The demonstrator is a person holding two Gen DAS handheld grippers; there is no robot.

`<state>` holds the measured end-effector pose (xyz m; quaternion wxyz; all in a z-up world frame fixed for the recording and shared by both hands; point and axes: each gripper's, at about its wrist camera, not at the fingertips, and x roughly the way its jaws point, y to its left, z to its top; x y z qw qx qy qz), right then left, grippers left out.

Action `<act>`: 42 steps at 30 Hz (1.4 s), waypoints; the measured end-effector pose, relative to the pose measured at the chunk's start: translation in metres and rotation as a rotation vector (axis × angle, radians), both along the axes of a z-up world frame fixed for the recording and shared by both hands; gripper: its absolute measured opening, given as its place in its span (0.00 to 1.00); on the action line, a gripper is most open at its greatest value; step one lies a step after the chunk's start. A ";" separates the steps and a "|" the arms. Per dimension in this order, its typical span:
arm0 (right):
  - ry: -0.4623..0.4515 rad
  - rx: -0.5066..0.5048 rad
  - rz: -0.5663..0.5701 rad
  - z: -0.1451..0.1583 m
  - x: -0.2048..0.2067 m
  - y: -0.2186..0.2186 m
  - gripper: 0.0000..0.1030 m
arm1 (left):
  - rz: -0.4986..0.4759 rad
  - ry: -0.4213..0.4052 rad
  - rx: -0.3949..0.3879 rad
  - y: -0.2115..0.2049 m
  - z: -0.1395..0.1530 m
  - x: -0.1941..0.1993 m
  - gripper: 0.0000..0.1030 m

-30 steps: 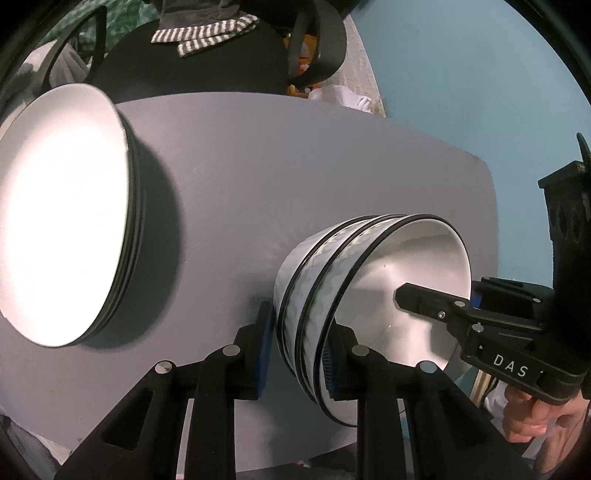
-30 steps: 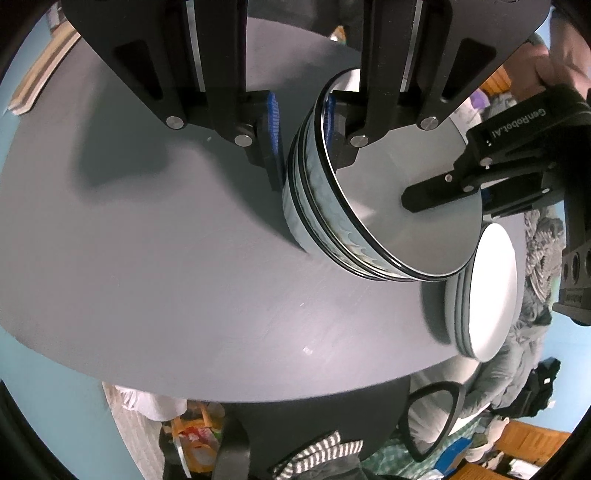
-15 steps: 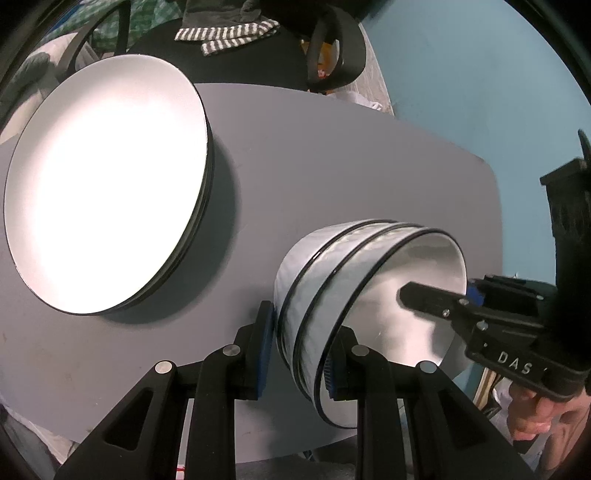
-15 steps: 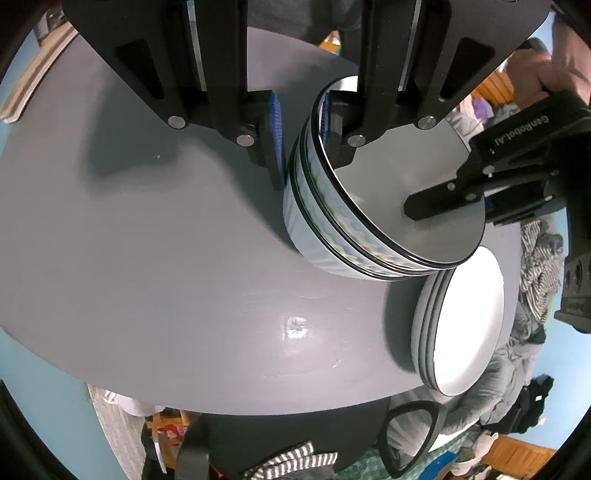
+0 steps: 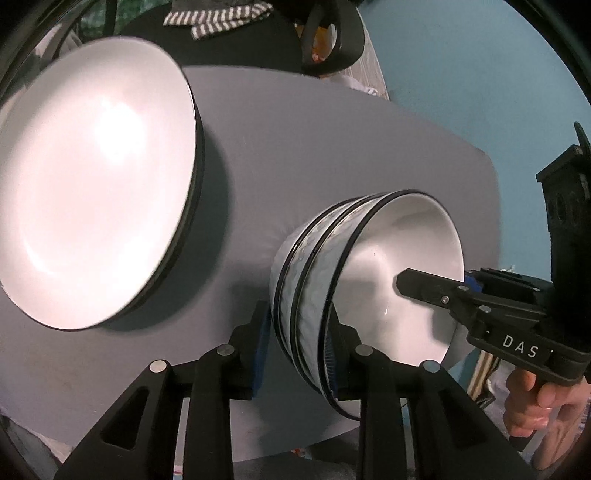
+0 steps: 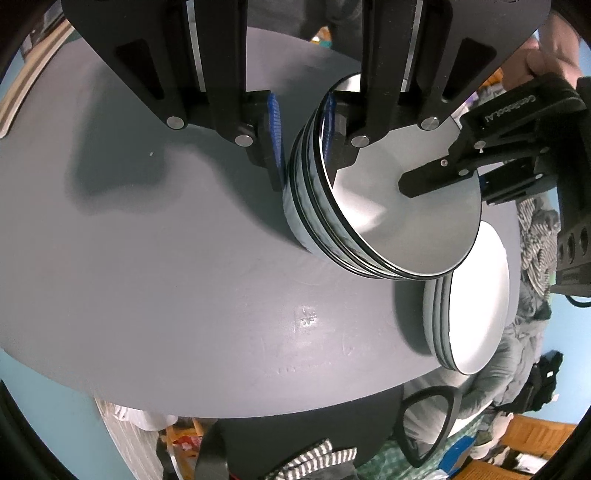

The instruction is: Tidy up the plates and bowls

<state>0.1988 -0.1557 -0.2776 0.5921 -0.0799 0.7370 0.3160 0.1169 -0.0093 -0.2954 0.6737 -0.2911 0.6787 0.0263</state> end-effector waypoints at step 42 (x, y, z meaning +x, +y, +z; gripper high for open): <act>0.018 0.036 0.095 0.021 -0.020 0.024 0.19 | 0.059 -0.025 0.068 0.031 0.040 -0.009 0.25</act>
